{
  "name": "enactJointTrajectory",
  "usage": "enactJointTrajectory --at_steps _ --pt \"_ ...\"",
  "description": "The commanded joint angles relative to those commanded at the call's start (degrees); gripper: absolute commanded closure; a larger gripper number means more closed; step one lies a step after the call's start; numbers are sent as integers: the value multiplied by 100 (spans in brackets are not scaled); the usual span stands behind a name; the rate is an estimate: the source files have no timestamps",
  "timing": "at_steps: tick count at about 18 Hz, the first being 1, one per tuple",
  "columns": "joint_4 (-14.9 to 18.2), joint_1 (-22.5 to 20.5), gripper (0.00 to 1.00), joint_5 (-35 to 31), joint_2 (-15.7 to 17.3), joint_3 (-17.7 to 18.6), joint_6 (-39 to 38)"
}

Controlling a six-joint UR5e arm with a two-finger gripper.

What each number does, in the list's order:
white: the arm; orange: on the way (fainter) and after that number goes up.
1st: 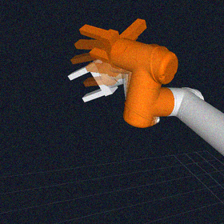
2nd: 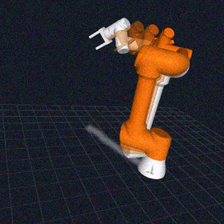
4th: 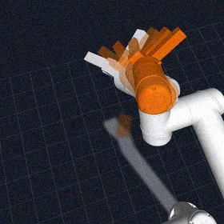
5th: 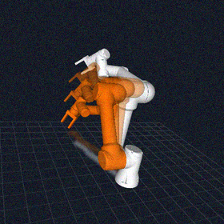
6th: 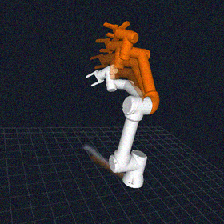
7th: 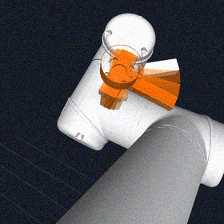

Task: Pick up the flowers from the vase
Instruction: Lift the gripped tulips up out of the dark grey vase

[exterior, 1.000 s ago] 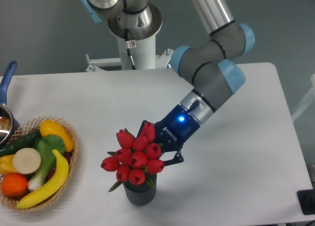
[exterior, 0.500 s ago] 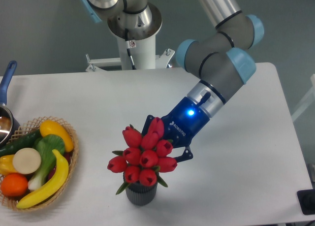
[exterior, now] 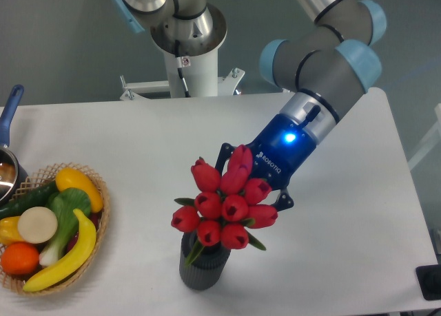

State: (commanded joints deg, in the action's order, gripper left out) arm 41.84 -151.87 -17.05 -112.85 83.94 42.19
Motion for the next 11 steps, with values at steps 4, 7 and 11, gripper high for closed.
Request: enactJointTrajectory --at_steps 4,7,11 --pt "0 0 100 79 0 0 0" --pt "0 0 100 79 0 -9 0" --pt "0 9 100 79 0 -9 0"
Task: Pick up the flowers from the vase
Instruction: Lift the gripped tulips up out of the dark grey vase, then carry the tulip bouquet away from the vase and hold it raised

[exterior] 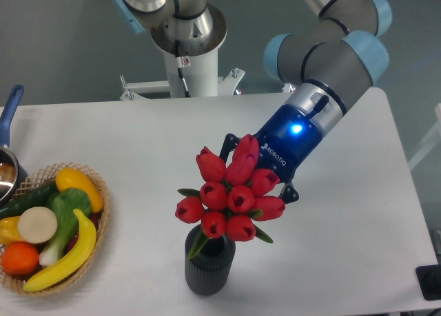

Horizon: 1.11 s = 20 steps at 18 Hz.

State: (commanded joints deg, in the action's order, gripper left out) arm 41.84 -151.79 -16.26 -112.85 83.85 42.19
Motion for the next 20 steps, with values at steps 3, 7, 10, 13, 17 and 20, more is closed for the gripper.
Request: enactJointTrajectory --at_steps 3,7,10,13,17,20 --pt "0 -9 100 17 0 -61 0" --pt "0 -88 100 272 -9 -141 0" --pt "0 -123 100 255 0 -123 9" --pt "0 -272 100 159 -17 -123 201" --pt "-26 -650 100 -533 44 -53 790" --pt "-26 -966 100 -1588 96 96 1212"
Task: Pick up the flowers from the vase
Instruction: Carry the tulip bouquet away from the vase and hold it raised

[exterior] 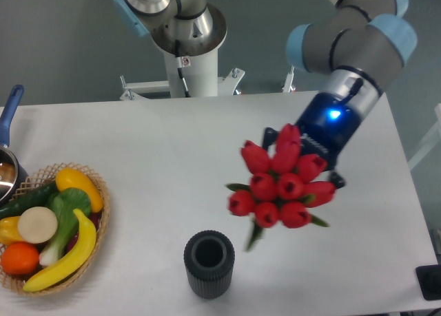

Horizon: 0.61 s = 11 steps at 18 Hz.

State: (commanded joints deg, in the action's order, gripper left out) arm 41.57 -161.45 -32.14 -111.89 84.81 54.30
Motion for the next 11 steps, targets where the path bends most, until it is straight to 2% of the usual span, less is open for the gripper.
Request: enactJointTrajectory --at_steps 2,8,11 --pt "9 -150 100 -361 18 176 333" --pt "61 -457 100 -2083 149 914 1801" --pt "70 -590 100 -2787 220 1064 1961"
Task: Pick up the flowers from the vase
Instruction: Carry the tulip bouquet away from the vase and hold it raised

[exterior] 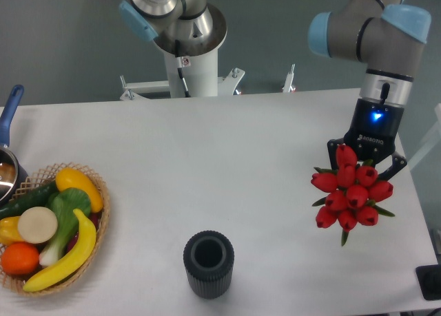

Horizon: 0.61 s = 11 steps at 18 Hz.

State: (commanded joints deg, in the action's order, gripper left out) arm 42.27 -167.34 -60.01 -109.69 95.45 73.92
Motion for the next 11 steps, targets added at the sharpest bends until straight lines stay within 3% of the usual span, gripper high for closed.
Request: enactJointTrajectory --at_steps 6,9,11 --pt "114 210 100 -1723 -26 -70 -53" --pt "456 448 100 -2391 -140 -315 -44" --pt "903 562 100 -2577 -237 -631 -44"
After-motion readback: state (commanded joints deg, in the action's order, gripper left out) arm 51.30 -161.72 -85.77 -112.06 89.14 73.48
